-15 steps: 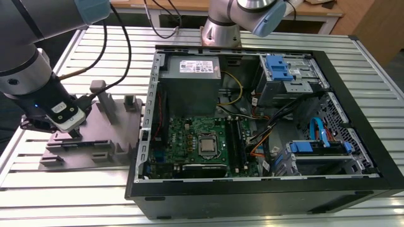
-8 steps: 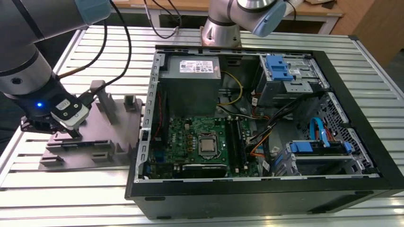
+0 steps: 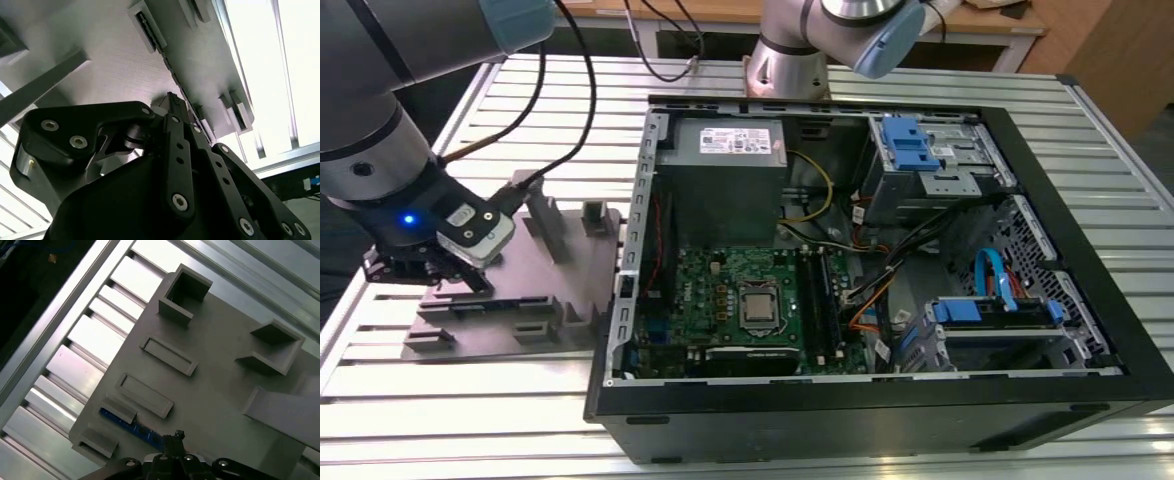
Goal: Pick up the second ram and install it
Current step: 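Pick up the second ram and move it above second insertion slot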
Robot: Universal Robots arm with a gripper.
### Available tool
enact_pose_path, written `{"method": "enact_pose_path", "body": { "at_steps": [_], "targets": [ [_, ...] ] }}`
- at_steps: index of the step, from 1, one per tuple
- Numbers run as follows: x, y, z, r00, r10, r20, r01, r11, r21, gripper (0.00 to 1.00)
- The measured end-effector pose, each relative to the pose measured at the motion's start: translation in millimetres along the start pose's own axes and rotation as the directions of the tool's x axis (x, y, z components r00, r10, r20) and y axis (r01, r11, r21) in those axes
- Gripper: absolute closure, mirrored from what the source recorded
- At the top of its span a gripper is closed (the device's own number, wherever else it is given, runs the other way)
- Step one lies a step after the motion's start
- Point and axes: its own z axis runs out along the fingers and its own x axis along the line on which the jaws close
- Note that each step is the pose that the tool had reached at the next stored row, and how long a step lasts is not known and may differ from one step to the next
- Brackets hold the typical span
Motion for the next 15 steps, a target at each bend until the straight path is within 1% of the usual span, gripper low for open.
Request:
{"method": "enact_pose_path", "body": {
  "at_steps": [4, 7, 11, 15],
  "targets": [
    [0.0, 0.0, 0.0, 0.9988, -0.05, -0.0019, 0.05, 0.9988, -0.0006, 0.89],
    [0.0, 0.0, 0.0, 0.9963, -0.086, -0.0032, 0.086, 0.9963, -0.0011, 0.89],
    [0.0, 0.0, 0.0, 0.9915, -0.13, -0.0048, 0.13, 0.9915, -0.0017, 0.89],
    [0.0, 0.0, 0.0, 0.9846, -0.174, -0.0065, 0.174, 0.9847, -0.0024, 0.89]
  ]
}}
